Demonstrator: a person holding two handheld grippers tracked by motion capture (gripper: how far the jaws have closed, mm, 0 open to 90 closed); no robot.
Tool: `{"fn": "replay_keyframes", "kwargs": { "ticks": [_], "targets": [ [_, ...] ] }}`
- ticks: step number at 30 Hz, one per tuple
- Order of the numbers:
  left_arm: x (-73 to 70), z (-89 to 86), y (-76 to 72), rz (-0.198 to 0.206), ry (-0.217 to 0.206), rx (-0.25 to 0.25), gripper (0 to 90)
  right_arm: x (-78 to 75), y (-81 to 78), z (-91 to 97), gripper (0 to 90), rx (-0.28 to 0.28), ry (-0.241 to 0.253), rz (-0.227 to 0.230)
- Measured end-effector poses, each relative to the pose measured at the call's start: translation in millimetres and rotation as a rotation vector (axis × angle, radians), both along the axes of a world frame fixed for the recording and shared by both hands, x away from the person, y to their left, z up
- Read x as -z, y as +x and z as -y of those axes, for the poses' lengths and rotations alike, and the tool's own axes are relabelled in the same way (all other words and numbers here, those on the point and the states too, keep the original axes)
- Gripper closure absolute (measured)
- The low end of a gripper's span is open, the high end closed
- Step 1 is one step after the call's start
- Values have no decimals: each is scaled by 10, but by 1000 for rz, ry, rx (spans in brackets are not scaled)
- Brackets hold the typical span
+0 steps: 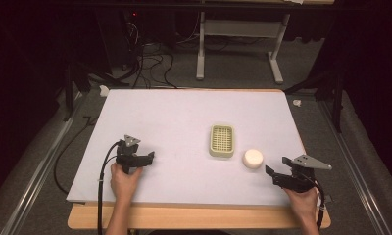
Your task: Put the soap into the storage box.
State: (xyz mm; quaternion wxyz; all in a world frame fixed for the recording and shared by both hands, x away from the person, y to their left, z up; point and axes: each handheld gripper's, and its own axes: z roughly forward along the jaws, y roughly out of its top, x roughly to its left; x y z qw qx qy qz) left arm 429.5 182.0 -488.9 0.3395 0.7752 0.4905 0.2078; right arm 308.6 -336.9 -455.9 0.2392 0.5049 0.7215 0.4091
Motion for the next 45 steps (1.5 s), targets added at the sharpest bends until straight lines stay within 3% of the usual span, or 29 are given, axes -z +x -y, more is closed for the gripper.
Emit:
{"fn": "replay_keyframes", "kwargs": {
  "ticks": [9, 18, 22, 32, 45],
  "targets": [
    [0, 0, 0, 0, 0, 0, 153, -22, 53, -166, 170, -59, -26, -8],
    [0, -1, 0, 0, 0, 0, 153, 6, 164, -298, 151, -76, -38, -23],
    [0, 0, -1, 0, 0, 0, 153, 18, 213, -343, 148, -78, -43, -31],
    [0, 3, -3, 1, 2, 0, 154, 54, 387, -489, 138, -79, -111, -52],
    [0, 5, -5, 2, 3, -1, 154, 182, 535, -513, 138, -56, -128, -109]
  ]
}}
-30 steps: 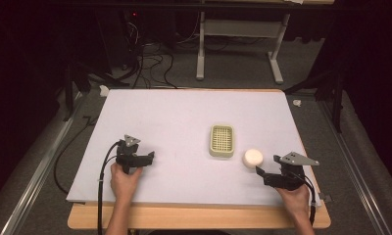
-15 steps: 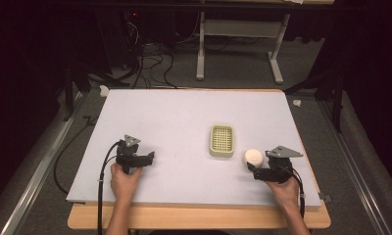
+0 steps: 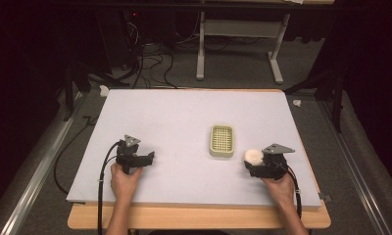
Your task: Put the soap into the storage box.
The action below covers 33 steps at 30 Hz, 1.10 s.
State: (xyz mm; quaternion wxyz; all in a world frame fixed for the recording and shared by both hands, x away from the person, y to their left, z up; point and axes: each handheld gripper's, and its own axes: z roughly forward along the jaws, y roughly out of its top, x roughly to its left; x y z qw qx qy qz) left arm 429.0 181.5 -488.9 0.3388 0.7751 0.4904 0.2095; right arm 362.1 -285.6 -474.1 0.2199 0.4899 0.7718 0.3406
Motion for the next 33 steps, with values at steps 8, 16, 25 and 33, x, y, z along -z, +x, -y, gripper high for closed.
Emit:
{"fn": "replay_keyframes", "kwargs": {
  "ticks": [8, 16, 25, 33],
  "targets": [
    [1, 2, -2, 2, 0, -2, 154, 38, 46, -5, 152, -4, 15, -10],
    [1, 2, -2, 1, 0, -3, 154, 60, 62, -9, 190, -7, 9, -16],
    [1, 2, -2, 1, -1, -3, 154, 62, 63, -37, 238, -17, -3, -16],
    [1, 2, -2, 2, -1, -3, 154, 61, 60, -45, 243, -12, -8, -14]
  ]
}}
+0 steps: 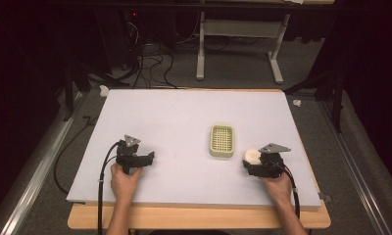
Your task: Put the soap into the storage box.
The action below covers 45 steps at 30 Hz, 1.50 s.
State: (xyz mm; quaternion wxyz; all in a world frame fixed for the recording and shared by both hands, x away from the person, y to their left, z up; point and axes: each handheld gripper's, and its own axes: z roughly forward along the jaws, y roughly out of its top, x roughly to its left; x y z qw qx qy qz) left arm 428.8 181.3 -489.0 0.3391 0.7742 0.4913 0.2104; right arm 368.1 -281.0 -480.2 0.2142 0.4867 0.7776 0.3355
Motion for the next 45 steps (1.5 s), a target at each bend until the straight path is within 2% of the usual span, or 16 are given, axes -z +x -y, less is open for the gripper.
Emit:
{"fn": "replay_keyframes", "kwargs": {
  "ticks": [9, 16, 28, 41, 45],
  "targets": [
    [0, 0, 0, 0, 0, 0, 155, -6, -2, -17, 246, 5, -6, 1],
    [-1, -2, 1, -2, -1, 0, 155, -19, -3, -38, 248, -16, -2, -12],
    [-1, -3, 1, -3, -1, 0, 154, -131, -37, -83, 248, -43, 25, 24],
    [-1, -4, 3, -3, -2, 0, 154, -280, -56, -100, 248, -81, 23, 54],
    [0, -4, 4, -3, -3, 0, 154, -339, -51, -102, 248, -89, 41, 61]
  ]
}}
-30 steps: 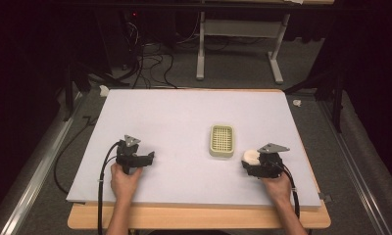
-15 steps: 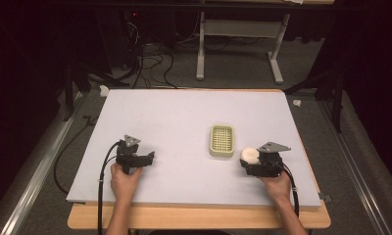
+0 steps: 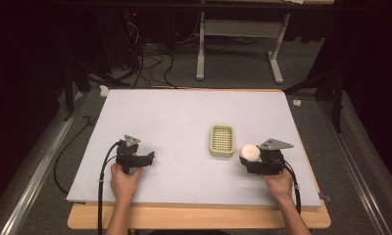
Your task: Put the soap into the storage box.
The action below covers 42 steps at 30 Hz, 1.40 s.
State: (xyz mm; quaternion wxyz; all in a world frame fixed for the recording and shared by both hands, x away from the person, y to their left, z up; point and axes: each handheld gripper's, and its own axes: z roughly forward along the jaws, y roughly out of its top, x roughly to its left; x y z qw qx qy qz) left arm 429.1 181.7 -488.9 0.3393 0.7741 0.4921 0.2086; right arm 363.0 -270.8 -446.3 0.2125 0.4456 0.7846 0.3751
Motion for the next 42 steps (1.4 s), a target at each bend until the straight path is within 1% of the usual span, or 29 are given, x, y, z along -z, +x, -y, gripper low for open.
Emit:
{"fn": "replay_keyframes", "kwargs": {
  "ticks": [11, 23, 28, 35, 39, 42],
  "targets": [
    [0, -1, 0, 0, -1, 0, 154, -93, 23, -12, 248, -18, 38, 0],
    [0, -1, 0, 0, -1, 0, 154, -169, 66, -41, 248, -32, 50, 11],
    [0, -1, 0, 0, -1, 0, 154, -205, 97, -56, 248, -36, 64, 11],
    [0, -1, 0, 0, -1, 0, 154, -263, 134, -91, 248, -49, 63, 17],
    [0, -1, 0, 0, -1, 0, 154, -297, 159, -110, 248, -52, 71, 15],
    [0, -1, 0, 0, -1, 0, 154, -312, 182, -124, 248, -58, 68, 14]
  ]
}}
